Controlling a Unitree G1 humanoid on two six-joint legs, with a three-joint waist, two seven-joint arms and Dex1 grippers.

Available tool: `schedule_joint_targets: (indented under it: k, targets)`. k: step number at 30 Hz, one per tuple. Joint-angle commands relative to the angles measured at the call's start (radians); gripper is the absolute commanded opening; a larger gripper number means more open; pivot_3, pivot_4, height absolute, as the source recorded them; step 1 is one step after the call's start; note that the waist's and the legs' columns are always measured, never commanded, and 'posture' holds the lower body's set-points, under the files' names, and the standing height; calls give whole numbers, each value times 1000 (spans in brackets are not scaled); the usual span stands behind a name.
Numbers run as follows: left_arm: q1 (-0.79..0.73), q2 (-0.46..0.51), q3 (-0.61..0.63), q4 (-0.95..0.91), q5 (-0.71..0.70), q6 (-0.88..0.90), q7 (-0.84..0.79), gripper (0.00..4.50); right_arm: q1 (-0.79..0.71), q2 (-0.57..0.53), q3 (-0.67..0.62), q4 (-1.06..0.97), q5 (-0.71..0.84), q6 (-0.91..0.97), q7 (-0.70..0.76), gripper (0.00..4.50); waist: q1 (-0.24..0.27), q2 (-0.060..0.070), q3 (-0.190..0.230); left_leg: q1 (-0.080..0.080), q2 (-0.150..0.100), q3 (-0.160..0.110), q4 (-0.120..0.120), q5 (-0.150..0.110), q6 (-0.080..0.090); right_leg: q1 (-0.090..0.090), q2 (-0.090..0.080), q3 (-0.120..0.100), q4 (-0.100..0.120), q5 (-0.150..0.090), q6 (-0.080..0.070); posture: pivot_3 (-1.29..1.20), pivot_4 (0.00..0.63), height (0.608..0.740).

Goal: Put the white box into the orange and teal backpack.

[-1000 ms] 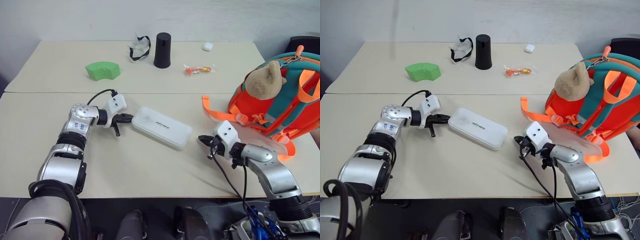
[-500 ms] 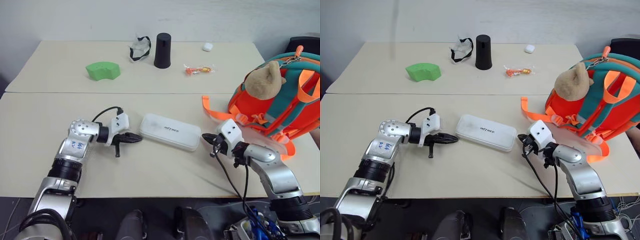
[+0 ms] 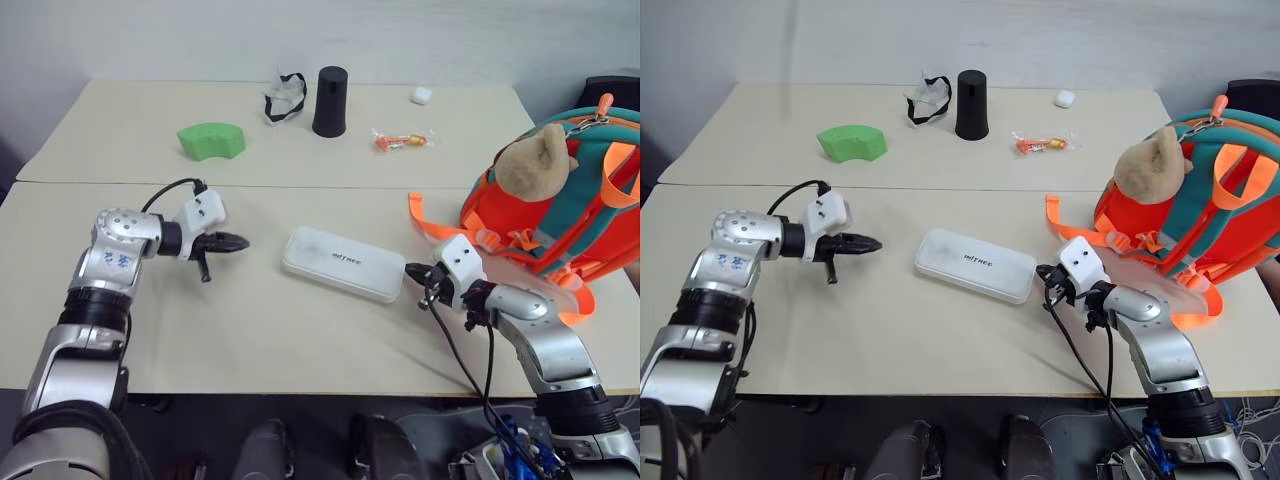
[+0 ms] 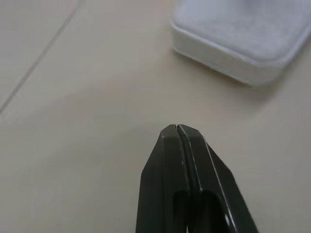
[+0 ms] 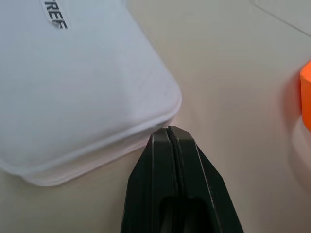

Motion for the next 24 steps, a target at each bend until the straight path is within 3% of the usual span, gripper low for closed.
schedule_joint_targets:
  k: [1, 6, 15, 20, 24]
  targets:
    - [-28, -67, -14, 32, -7, -17, 14, 16, -8, 6, -14, -17, 3, -19, 1, 0, -2, 0, 0, 0, 0, 1, 0, 0, 1, 0, 0, 0, 0, 0, 0, 0, 150, 740]
    - [17, -110, -51, -24, -4, -15, -9, 16, -20, 10, -7, -12, -4, -20, 1, 0, -21, 0, 0, 0, 1, 2, 0, 0, 0, 0, 1, 1, 0, 0, 1, 0, 150, 740]
    - [133, -55, -31, -230, -43, 107, -61, 16, -31, 5, -20, 11, -16, -32, 7, 0, -19, 0, 0, 1, 2, 2, 0, 0, -1, -1, 1, 2, 0, 0, 1, 0, 150, 740]
    - [132, -22, 16, -246, -92, 313, -32, 16, -21, -3, -22, 9, -21, -41, 8, 0, -18, 0, 0, 1, 2, 2, 0, 0, -1, -1, 1, 2, 1, 0, 1, 0, 150, 740]
    - [96, 30, 49, -221, -189, 660, -82, 943, -10, -11, -20, 10, -31, -55, 10, 0, -18, 0, 0, 1, 2, 2, 0, 0, -1, -1, 2, 2, 1, 0, 1, 0, 150, 740]
